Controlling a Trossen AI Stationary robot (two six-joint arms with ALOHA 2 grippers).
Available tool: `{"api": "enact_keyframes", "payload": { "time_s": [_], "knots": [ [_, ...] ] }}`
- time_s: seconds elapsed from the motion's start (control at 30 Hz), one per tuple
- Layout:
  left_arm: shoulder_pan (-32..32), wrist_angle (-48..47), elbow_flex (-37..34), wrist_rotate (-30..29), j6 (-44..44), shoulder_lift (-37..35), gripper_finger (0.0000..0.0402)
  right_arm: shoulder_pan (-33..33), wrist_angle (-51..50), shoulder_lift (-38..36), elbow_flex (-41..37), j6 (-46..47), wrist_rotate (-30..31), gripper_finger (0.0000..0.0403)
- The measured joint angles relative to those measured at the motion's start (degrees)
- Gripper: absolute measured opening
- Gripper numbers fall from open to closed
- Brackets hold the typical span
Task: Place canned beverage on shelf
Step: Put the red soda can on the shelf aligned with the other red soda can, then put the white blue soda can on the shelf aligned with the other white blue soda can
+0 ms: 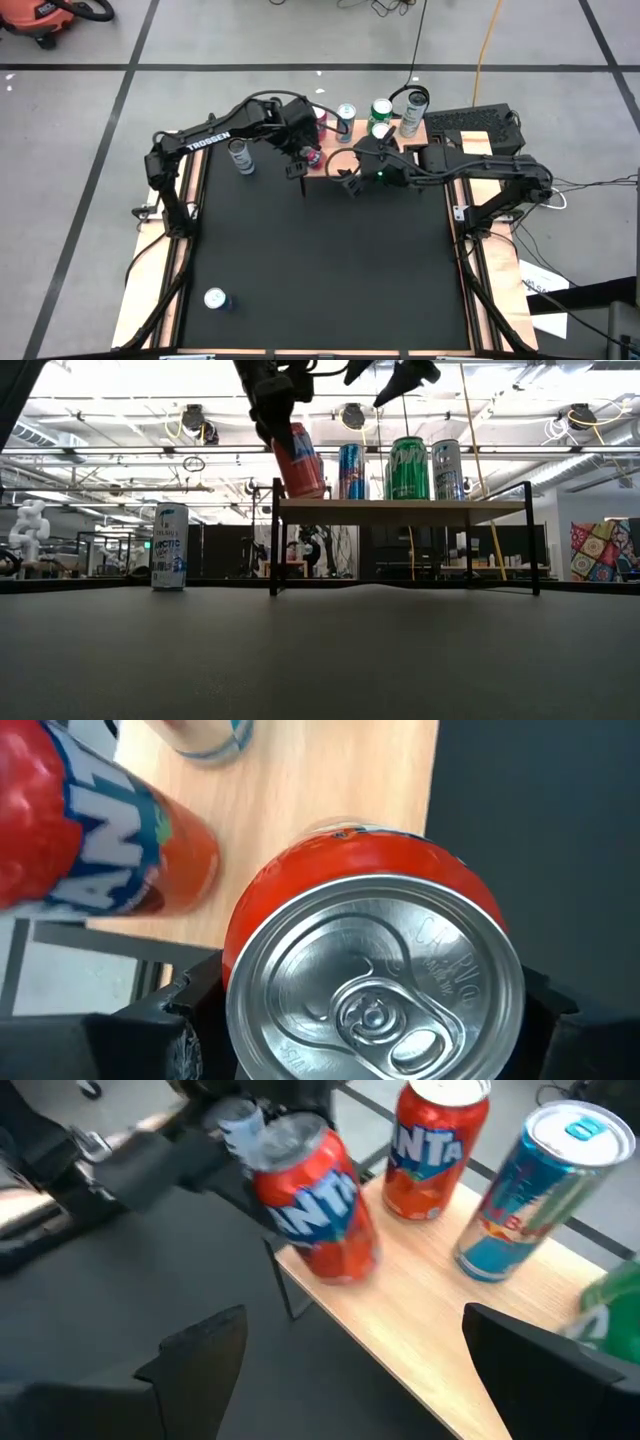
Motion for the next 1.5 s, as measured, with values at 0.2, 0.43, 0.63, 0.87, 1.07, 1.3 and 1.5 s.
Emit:
{"api": "enact_keyframes", "payload": {
  "time_s": [0.2, 0.43, 0.63, 0.87, 1.07, 1.3, 1.5],
  "knots": [
    [0.4, 1.3, 0.0, -0.5, 1.5, 0.2, 0.0286, -0.4, 2.4, 0.0, 0.0, 0.0, 0.0, 0.0357],
    [0.6, 1.6, -0.1, -0.7, 1.6, 0.2, 0.0302, -1.1, 2.5, 0.0, 0.0, 0.4, 0.0, 0.0357],
    [1.0, 3.2, -0.1, -1.3, 1.4, 0.1, 0.0359, -1.1, 2.6, 0.0, 0.0, 0.4, 0.0, 0.0357],
    [1.1, 3.7, -0.1, -2.4, 1.4, 0.1, 0.0398, -1.1, 2.7, 0.0, 0.0, 0.5, 0.0, 0.0357],
    [1.3, 1.5, -0.1, -2.4, -0.1, -1.8, 0.0398, -1.1, 2.1, -0.1, 0.0, 0.9, 0.0, 0.0357],
    [2.5, 0.1, -0.1, -2.3, -3.1, -9.0, 0.0398, -1.1, 1.6, -1.6, 0.0, 1.1, -0.1, 0.0357],
    [7.2, -3.5, -2.1, -2.1, -5.1, -14.5, 0.0398, -1.1, 1.0, -3.0, 0.0, 1.1, -0.1, 0.0357]
  ]
}}
